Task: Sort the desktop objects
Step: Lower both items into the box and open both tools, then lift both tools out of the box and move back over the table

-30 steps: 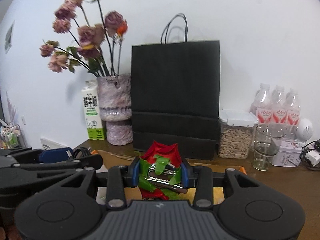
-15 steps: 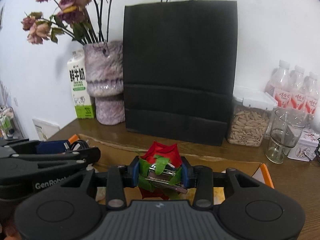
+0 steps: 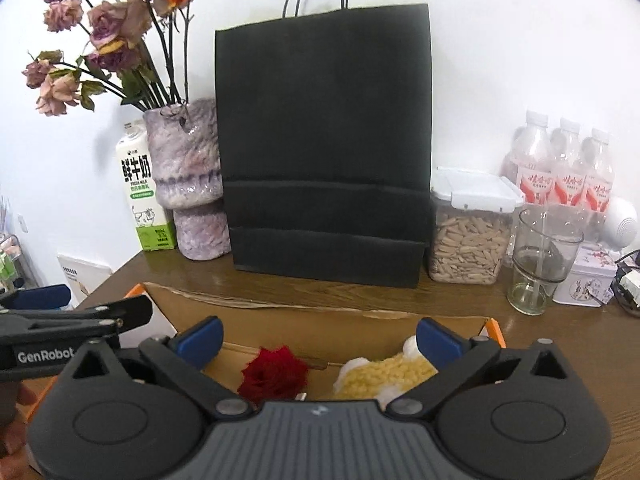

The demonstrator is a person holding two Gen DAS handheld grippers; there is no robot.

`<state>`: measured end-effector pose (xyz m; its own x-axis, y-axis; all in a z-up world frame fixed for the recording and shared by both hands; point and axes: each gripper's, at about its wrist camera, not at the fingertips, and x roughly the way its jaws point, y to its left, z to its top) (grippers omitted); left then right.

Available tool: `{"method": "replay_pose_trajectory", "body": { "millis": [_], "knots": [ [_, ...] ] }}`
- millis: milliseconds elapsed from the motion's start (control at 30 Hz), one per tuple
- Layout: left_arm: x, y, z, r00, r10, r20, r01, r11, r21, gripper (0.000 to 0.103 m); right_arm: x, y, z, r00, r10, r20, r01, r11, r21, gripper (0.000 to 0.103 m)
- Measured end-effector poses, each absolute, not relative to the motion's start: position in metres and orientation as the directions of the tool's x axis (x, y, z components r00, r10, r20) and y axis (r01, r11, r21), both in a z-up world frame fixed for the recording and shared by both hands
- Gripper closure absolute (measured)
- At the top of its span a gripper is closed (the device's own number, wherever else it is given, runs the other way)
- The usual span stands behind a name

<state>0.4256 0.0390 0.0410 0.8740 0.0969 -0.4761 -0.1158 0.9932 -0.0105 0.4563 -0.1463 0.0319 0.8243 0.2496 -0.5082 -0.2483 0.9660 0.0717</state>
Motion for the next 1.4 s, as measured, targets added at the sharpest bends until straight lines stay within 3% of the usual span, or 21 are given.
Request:
{"method": "replay_pose_trajectory", "body": {
  "millis": [700,1033,1400],
  "knots": [
    [0.355,0.03,0.055,0.918,0.069,-0.39,-0.079,0.997,-0.011,0.0,0.384,-0.16,0.053,0.867,0.259,-0.426,-0.275,0.961,0.024,0.0],
    [0.308,0.025,0.049,0.915,0.05,-0.401,-0.043,0.999,0.026,0.0,0.325,-0.176,0.05,0.874,0.246,-0.419,-0.281,0.96,-0.023,0.0],
    [0.26,0.026,0.023,0.889,0.029,-0.458,0.002,0.998,0.066,0.0,0.266,-0.192,0.023,0.849,0.234,-0.474,-0.302,0.951,-0.072,0.0]
  ]
}}
